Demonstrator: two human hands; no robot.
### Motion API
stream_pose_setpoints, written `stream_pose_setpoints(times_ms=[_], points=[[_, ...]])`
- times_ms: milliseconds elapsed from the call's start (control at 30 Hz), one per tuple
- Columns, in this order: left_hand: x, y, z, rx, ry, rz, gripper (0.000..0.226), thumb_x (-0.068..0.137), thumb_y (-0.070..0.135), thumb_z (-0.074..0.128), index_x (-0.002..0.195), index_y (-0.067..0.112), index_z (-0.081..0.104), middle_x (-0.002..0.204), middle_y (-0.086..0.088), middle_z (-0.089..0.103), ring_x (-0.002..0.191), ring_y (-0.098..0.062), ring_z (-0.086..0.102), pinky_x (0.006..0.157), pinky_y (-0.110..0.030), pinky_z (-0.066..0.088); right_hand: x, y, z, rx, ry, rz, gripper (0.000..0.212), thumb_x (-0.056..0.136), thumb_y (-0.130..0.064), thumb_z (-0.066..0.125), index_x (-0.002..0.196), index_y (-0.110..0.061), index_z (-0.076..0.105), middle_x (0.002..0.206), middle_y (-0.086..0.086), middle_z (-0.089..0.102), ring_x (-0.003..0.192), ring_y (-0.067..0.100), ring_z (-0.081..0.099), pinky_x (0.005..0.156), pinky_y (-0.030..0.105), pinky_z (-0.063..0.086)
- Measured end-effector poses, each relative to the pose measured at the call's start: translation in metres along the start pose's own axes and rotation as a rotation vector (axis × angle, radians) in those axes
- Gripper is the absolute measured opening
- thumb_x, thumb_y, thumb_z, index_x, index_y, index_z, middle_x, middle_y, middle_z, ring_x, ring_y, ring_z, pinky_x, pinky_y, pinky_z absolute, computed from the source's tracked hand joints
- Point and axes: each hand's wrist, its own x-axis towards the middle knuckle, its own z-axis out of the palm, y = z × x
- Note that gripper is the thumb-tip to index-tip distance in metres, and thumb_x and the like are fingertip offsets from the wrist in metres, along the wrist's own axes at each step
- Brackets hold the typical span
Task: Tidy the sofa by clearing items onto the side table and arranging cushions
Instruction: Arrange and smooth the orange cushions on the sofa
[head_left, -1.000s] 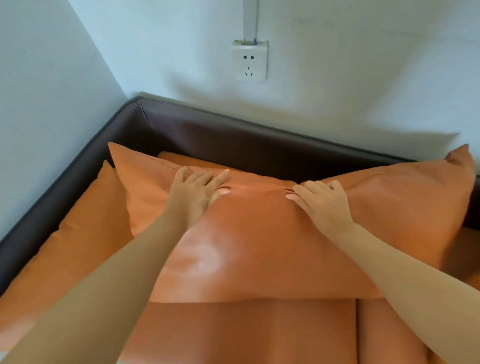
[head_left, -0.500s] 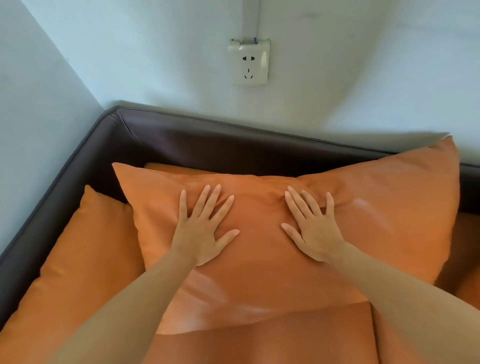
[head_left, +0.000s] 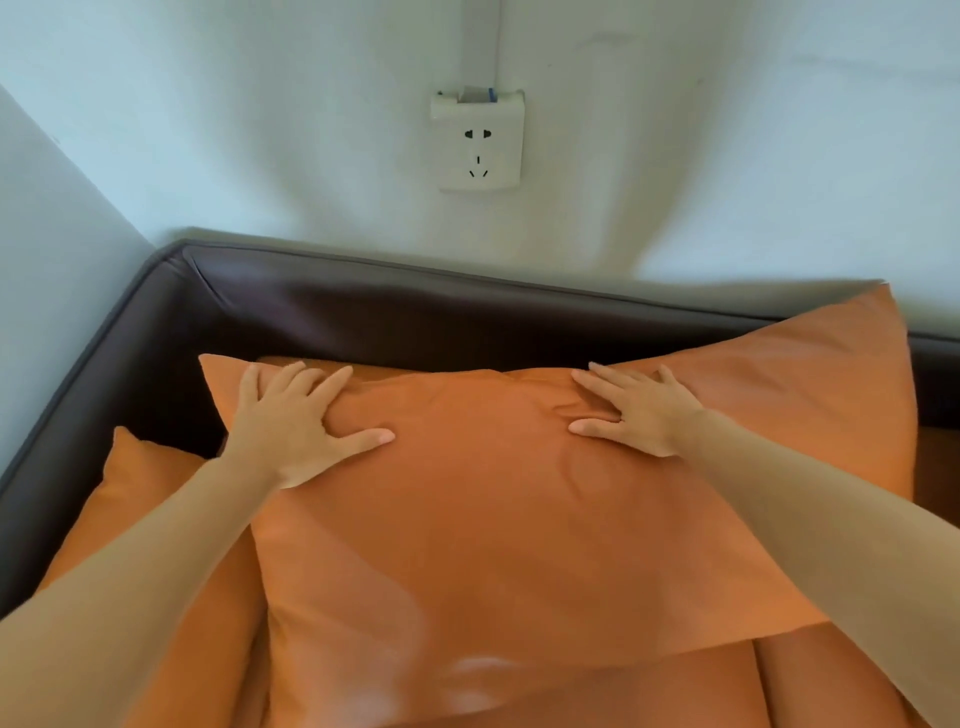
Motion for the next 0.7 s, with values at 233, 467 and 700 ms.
stream_pose_setpoints(times_ms=[233,467,700], points=[[0.018,0.028,0.003,-0.052,0.426,0.195,0.084,0.088,0.078,0.009,0.08,0.015,0.064,0.066,0.001,0.055,0.071,-0.025,0.052,0.082,-0.047,0.027,-0.034,0.006,0.027,0.06,0.6,-0.009,0.09,0.091,-0.069,-0.007,0.096,-0.027,0.072,0.07,-0.002,0.072,0.062,0.024,0.067,0.05,0.032,0.048],[0.065,0.042,-0.075,-0.047,0.683,0.314,0.078,0.089,0.075,0.018,0.076,0.011,0.062,0.06,-0.003,0.052,0.068,-0.027,0.053,0.089,-0.048,0.028,-0.059,0.041,-0.022,0.122,0.956,0.026,0.073,0.1,-0.059,0.017,0.085,-0.017,0.074,0.052,0.004,0.064,0.042,0.03,0.059,0.037,0.03,0.041],[0.087,0.0,-0.107,-0.043,0.787,0.292,0.079,0.088,0.074,0.023,0.077,0.007,0.063,0.062,-0.006,0.056,0.07,-0.029,0.054,0.091,-0.043,0.022,-0.034,0.018,-0.069,-0.009,1.128,0.038,0.062,0.102,-0.053,0.027,0.088,-0.016,0.075,0.054,0.006,0.065,0.042,0.03,0.059,0.039,0.027,0.036]])
